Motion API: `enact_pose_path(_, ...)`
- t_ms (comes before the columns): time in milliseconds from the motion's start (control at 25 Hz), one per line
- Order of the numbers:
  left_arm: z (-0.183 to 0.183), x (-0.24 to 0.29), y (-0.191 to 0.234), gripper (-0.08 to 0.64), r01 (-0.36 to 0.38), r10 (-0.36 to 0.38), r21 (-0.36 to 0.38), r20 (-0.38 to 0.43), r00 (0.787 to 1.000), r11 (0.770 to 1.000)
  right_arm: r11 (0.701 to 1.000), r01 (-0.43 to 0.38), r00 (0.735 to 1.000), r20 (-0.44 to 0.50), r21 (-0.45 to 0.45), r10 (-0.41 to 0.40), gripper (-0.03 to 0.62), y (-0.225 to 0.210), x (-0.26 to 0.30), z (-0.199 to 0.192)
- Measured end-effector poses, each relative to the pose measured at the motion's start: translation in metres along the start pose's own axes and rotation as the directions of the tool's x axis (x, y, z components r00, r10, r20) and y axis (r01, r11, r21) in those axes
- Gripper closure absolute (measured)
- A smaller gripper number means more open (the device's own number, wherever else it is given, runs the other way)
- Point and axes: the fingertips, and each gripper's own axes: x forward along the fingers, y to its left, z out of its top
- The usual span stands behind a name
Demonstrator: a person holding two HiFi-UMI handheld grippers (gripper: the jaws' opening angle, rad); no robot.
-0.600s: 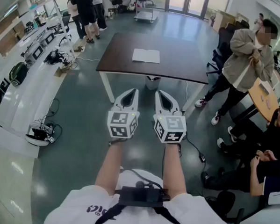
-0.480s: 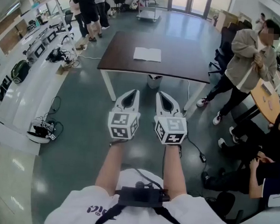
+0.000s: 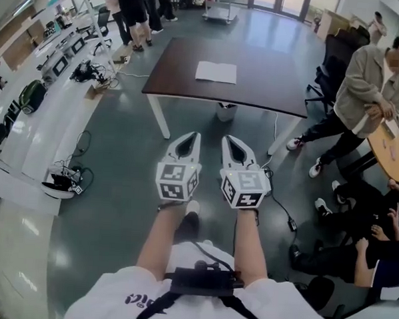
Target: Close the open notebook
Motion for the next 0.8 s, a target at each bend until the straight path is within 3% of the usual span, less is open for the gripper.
enact_pose_path(520, 0.038, 0.126, 0.087, 0.551, 0.062, -0.060, -0.032, 0.039, 0.997, 0.998, 0.998, 0.036, 0.999, 0.029, -0.058, -0.034, 0.591, -0.027, 0.145, 0.034)
enact_pose_path(800, 0.044, 0.183, 0.131, 0.551, 0.097, -0.095, -0.054, 0.040, 0.995, 0.994, 0.996, 0.069, 0.997, 0.028, -0.064, -0.067, 0.591, -0.039, 0.213, 0.033)
